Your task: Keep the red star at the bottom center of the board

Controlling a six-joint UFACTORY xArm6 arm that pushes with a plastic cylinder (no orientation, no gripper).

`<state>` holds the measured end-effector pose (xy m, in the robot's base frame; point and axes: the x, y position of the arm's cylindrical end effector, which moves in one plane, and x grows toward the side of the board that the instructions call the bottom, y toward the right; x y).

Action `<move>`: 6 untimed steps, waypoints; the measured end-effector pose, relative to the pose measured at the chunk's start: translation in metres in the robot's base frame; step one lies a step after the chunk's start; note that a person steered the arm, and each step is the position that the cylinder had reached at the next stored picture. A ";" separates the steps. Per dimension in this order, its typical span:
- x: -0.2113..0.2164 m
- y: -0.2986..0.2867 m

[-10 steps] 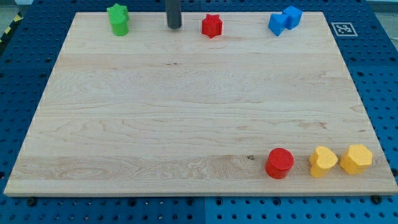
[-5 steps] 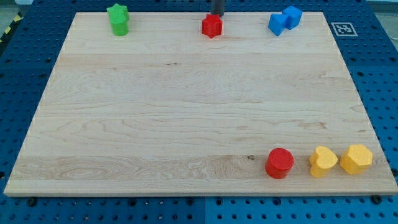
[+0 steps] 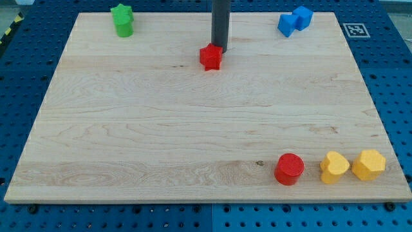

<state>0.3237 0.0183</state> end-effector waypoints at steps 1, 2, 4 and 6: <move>0.002 -0.023; 0.004 -0.043; 0.053 -0.044; 0.065 -0.023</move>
<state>0.3886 -0.0045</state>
